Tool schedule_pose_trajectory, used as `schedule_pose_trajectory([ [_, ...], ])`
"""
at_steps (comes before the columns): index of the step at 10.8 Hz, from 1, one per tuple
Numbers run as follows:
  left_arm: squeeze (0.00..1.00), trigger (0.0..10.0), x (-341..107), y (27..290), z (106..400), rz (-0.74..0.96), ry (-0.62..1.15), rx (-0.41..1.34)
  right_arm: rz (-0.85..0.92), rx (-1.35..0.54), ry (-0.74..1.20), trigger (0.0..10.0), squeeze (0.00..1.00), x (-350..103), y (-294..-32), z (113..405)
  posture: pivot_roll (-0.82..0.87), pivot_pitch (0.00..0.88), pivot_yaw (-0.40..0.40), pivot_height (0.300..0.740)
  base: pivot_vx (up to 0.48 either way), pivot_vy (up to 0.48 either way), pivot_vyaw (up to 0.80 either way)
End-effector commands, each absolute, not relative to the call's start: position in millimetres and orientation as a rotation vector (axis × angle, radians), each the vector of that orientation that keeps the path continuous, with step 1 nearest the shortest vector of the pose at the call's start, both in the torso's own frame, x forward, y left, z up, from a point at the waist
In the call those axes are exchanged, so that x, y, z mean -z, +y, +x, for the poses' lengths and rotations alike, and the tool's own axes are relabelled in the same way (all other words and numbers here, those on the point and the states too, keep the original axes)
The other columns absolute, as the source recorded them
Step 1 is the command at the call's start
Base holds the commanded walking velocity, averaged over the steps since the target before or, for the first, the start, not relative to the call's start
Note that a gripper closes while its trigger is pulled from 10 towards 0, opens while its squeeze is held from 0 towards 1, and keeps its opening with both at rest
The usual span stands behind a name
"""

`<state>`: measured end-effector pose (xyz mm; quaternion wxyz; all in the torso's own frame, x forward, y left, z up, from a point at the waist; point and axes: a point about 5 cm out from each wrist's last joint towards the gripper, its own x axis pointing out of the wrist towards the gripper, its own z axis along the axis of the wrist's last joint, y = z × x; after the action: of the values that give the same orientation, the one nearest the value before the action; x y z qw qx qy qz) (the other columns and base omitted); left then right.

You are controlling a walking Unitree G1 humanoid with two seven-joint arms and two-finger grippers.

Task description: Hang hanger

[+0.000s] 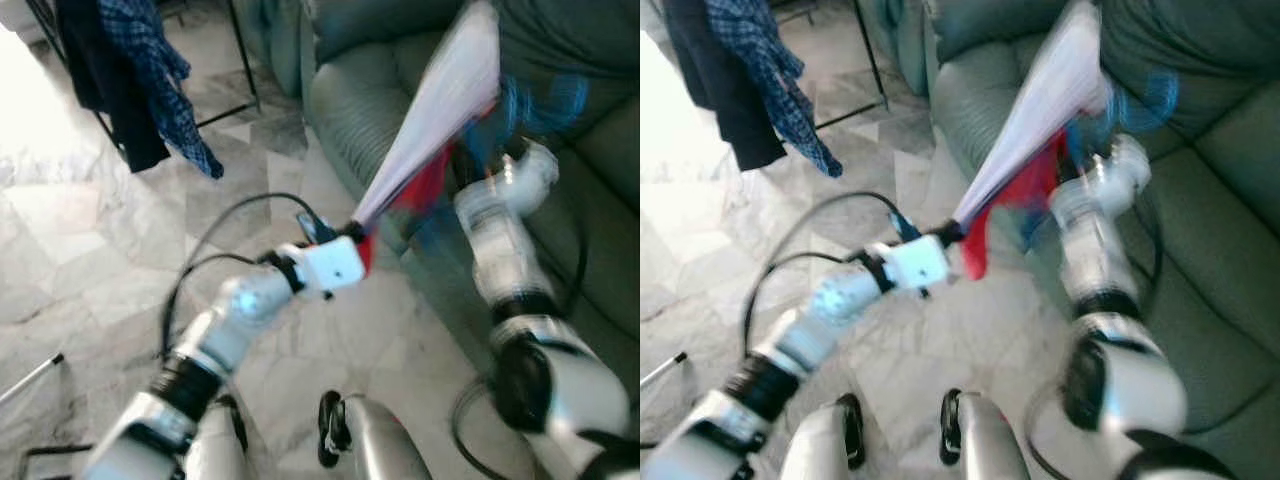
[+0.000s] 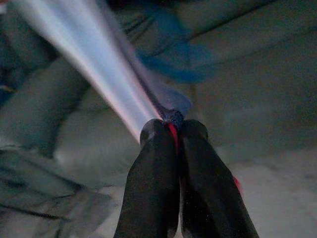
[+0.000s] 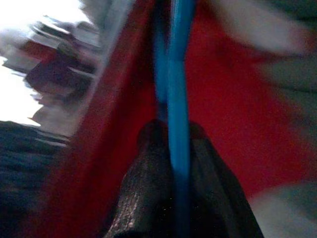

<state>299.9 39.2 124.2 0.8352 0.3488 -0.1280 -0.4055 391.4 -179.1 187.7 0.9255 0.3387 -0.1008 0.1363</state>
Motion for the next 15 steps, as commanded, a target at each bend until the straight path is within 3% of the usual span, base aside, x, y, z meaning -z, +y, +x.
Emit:
schedule_pose_trajectory([
  [1,0.00,10.0,-97.8,41.8,290.4,0.775,-0.176,0.918,0.701,-0.448,-0.418,10.0,0.00,-242.5,-173.9,391.1,-0.05,0.180,-0.081,0.740,0.000,0.000,0.00],
  [3,0.00,10.0,-98.0,38.1,293.8,0.760,-0.181,0.898,0.514,-0.673,-0.402,10.0,0.00,-249.6,-124.2,380.6,-0.05,0.159,-0.093,0.740,0.000,0.000,0.00],
  [4,0.00,10.0,-98.9,36.7,295.9,0.757,-0.186,0.893,0.288,-0.674,-0.159,10.0,0.00,-199.4,-110.0,378.3,-0.04,0.149,-0.101,0.740,0.000,0.000,0.00],
  [5,0.00,10.0,-98.6,37.8,296.5,0.758,-0.187,0.889,0.166,-0.428,-0.035,10.0,0.00,-161.6,-131.7,379.5,-0.04,0.147,-0.102,0.740,0.000,0.000,0.00],
  [7,0.00,10.0,-98.0,37.8,296.9,0.754,-0.187,0.887,0.312,-0.097,-0.231,10.0,0.00,-194.2,-183.8,388.8,-0.05,0.145,-0.097,0.740,0.000,0.000,0.00],
  [8,0.00,10.0,-97.5,35.9,296.8,0.755,-0.192,0.890,0.289,-0.064,-0.362,10.0,0.00,-220.3,-199.1,389.2,-0.05,0.140,-0.094,0.740,0.000,0.000,0.00],
  [12,0.00,10.0,-93.4,34.6,300.5,0.740,-0.189,0.858,0.212,-0.186,-0.561,10.0,0.00,-258.6,-172.0,386.9,-0.06,0.138,-0.096,0.740,0.000,0.000,0.00],
  [14,0.00,10.0,-88.8,33.2,295.7,0.724,-0.182,0.893,0.387,-0.177,-0.555,10.0,0.00,-263.5,-176.4,390.3,-0.05,0.143,-0.094,0.740,0.000,0.000,0.00],
  [15,0.00,10.0,-77.9,35.6,292.4,0.665,-0.117,0.894,0.238,-0.231,-0.572,10.0,0.00,-263.8,-167.7,386.7,-0.05,0.144,-0.094,0.740,0.000,0.000,0.00],
])
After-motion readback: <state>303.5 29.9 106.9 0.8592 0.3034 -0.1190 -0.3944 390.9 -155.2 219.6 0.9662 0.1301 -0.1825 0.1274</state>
